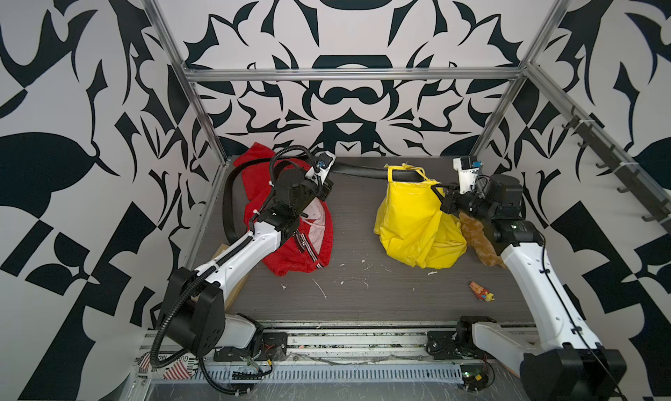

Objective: Remove the belt from the trousers

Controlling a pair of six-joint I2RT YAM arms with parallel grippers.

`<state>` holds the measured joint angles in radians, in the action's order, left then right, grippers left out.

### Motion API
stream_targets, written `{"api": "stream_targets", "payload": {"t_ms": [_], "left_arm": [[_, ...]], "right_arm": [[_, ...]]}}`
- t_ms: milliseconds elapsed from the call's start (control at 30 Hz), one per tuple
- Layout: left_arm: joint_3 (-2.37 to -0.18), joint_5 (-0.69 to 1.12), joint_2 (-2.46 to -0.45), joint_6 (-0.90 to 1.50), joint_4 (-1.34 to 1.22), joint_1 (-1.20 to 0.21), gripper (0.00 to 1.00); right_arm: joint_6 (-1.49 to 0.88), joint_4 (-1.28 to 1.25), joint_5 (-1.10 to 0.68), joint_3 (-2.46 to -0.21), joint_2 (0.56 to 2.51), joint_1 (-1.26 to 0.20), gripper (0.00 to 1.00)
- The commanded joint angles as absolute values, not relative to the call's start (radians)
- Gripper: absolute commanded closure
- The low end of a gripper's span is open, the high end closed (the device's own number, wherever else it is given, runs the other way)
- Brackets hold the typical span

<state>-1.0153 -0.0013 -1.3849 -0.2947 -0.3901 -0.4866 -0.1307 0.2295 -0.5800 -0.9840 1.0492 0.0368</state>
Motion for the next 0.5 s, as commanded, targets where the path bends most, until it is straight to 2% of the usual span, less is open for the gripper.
{"api": "stream_targets", "payload": {"t_ms": [0,67,167,200,233,267,300,367,467], "left_arm": [[-1.001,-0.147,-1.323,-0.210,-0.458,-0.368,1.00],[-1.008,-0.106,-1.319,-0.200,-0.472,-0.368,1.00],[-1.007,-0.046,-1.312,-0.191,-0.529,-0.368,1.00],[-1.006,-0.022,-1.305,-0.185,-0.545,-0.368,1.00],[-1.003,0.005,-1.299,-0.180,-0.555,-0.368,1.00],[-0.997,0.029,-1.294,-0.176,-0.562,-0.368,1.00],[-0.981,0.059,-1.286,-0.172,-0.571,-0.368,1.00],[-0.937,0.098,-1.283,-0.166,-0.589,-0.368,1.00],[-0.844,0.131,-1.222,-0.157,-0.599,-0.368,1.00]], "right_arm": [[-0.226,0.157,-0.505,-0.914,0.995,0.087,1.00],[-0.208,0.106,-0.613,-0.868,0.972,-0.003,0.97],[-0.083,0.127,-0.594,-0.817,0.924,-0.255,0.89],[-0.067,0.118,-0.597,-0.797,0.919,-0.327,0.80],[-0.070,0.101,-0.610,-0.774,0.922,-0.383,0.46],[-0.080,0.085,-0.632,-0.755,0.933,-0.417,0.34],[-0.095,0.069,-0.649,-0.736,0.948,-0.439,0.27],[-0.127,0.033,-0.656,-0.696,0.958,-0.443,0.23],[-0.141,-0.019,-0.564,-0.653,0.934,-0.443,0.15]]}}
